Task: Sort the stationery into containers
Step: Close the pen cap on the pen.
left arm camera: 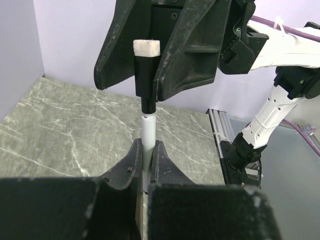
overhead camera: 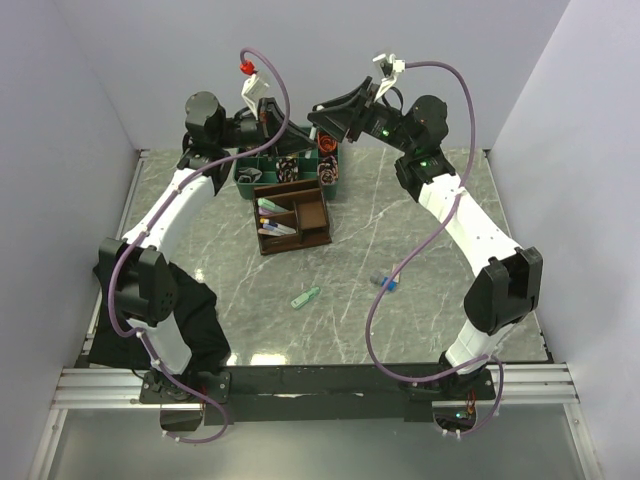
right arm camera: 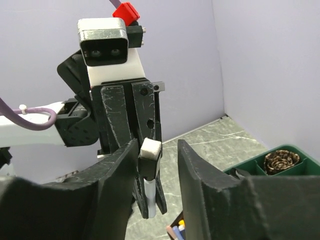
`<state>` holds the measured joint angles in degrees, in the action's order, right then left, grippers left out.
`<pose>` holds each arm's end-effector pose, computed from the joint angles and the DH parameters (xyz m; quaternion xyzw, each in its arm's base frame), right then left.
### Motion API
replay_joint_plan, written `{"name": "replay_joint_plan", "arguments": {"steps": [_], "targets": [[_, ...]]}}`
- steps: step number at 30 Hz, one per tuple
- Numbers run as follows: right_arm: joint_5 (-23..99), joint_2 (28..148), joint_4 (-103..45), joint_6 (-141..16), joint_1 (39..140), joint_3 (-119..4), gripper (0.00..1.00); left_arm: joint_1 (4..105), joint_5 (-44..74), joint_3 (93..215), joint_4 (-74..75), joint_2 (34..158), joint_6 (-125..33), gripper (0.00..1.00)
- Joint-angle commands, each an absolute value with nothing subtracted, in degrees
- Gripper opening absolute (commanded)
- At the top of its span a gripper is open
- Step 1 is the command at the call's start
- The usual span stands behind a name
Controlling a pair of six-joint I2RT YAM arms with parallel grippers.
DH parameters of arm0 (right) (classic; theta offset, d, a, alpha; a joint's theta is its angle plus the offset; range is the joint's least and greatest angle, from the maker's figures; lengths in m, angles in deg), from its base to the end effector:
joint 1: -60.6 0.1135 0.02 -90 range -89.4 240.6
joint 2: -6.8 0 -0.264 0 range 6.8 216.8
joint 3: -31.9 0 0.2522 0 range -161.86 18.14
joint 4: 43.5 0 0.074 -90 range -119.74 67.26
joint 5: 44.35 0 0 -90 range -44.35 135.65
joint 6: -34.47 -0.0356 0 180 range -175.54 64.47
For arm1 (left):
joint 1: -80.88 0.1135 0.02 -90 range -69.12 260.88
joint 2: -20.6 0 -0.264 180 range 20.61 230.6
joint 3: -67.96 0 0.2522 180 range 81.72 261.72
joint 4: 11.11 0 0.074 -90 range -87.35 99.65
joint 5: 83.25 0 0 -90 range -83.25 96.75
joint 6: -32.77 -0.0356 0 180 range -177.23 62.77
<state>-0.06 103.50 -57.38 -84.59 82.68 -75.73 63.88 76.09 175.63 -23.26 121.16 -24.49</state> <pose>0.3501 0.1695 0.4650 -0.2964 0.5154 0.5238 0.6100 0.3731 -0.1489 0.4328 0.3943 0.5351 -0.5808 0.4700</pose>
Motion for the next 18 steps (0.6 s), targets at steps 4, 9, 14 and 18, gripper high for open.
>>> {"name": "replay_joint_plan", "arguments": {"steps": [4,9,14,18], "targets": [[-0.49,103.65,-59.45,-84.45,82.75,-78.81,0.18,63.56,76.8,176.64,-26.79,120.27,-22.43,0.01],[-3.56,103.48,-58.13,-81.03,83.1,-77.32,0.0,63.56,77.06,178.04,-27.23,120.89,-21.63,0.01],[-6.46,103.39,-53.66,-75.76,84.5,-76.43,0.0,63.21,77.5,180.33,-27.32,121.5,-20.31,0.01],[-6.47,103.04,-50.41,-71.1,85.73,-74.33,0.0,62.07,77.32,183.57,-26.18,121.42,-19.17,0.0]]}}
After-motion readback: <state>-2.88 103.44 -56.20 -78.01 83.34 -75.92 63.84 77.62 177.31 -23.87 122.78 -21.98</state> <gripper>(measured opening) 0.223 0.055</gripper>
